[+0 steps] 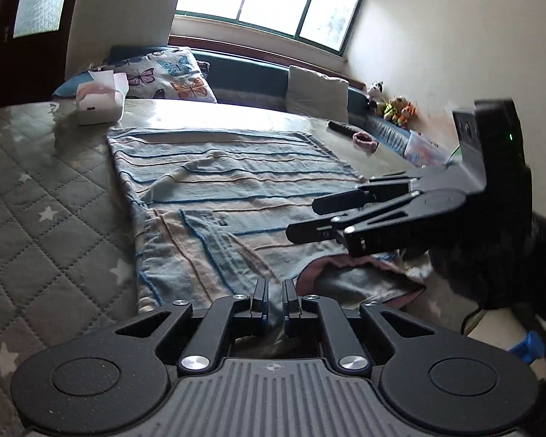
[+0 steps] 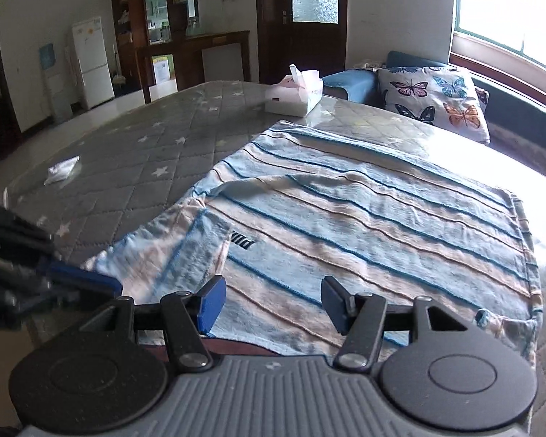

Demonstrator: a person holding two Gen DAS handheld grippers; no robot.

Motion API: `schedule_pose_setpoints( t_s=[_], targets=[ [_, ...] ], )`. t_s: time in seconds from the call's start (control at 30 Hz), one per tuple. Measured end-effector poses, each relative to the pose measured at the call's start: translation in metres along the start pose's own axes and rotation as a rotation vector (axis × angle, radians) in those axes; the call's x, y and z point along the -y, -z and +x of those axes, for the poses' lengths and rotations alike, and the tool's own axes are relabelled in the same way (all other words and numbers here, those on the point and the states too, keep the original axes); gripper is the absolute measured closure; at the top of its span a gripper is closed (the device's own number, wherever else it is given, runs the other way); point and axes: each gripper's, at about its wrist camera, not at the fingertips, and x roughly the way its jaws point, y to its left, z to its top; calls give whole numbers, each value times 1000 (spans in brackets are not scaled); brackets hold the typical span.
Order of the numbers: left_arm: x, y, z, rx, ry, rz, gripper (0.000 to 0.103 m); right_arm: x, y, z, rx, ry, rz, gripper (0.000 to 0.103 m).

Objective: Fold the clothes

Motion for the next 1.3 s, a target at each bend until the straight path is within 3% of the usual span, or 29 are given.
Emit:
schedule_pose_setpoints(
  t_s=[0.13,0.33,0.53,0.7,0.83,1.1,1.3],
  targets=[
    [-9,1,-6,8,-55,-3,94,-6,-1,3,-11,-44,-7,51],
    [-30,11,7,-75,-205,1,95,-27,2,15,-52,-126,-43,58],
    [-38,11,-4,-57,-237,-12,93,-48,4,24,-82,-181,-79,60],
    [-36,-4,-5,-18,-245,-10,93,-52,2,20,-56,-170,-91,60],
    [-40,-23,13,2,-224,-43,93,-48,1,21,-63,-161,-81,60],
    [-54,-45,68,-24,-276,-34,91,-45,4,21,-73,-165,-76,60],
    [-56,-44,66,-10,-281,-19,90,-36,5,19,-70,-161,-61,60]
  ],
)
